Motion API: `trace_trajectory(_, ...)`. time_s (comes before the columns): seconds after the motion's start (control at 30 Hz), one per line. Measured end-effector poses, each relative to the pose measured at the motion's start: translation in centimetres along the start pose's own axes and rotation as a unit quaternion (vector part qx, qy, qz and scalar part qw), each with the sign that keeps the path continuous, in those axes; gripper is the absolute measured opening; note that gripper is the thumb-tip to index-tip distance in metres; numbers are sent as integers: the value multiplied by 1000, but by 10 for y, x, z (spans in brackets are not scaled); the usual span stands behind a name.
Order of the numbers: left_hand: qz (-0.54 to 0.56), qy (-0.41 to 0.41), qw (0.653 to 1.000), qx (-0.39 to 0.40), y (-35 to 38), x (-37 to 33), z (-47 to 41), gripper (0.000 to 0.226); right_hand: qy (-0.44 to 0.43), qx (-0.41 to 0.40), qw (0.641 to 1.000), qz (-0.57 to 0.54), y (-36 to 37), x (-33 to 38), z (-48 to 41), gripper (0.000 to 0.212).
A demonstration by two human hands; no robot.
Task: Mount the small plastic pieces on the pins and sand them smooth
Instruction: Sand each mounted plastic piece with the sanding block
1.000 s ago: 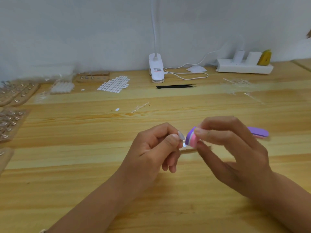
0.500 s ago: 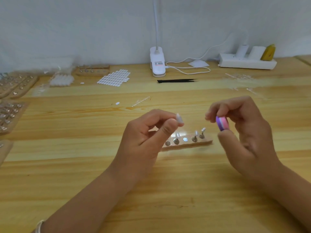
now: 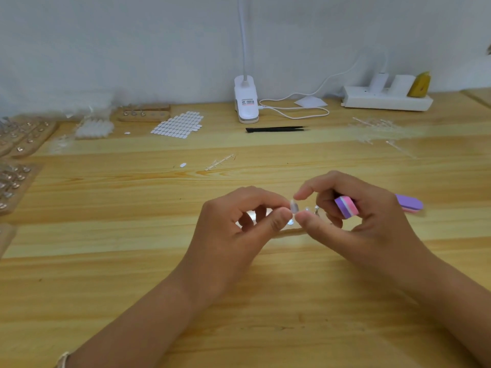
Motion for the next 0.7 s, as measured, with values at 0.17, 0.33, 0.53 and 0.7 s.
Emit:
trace_trajectory(0.17, -23, 14, 1000, -5, 0, -1, 1, 5, 9, 12, 1000, -7, 0, -3, 0, 17)
trace_trajectory(0.33, -194, 4, 981, -29, -2, 3, 1, 28, 21, -7, 1000, 0, -10, -14, -4, 13)
trace_trajectory(0.53, -326, -52, 943, 43, 2, 19, -1, 27, 66, 42, 992, 94, -8, -32, -4, 17)
trace_trajectory(0.7, -326, -47, 943, 57, 3, 22, -1, 10, 68, 44, 986, 146, -3, -28, -4, 18)
Point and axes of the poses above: each hand's wrist, its own z-axis away from the middle knuckle, its own y-axis out of the palm, x = y × z, the point moved 4 cm from there along -z, towards the middle knuckle, and after that the axes turned 14 degrees about -z, right-handed, at the moved point
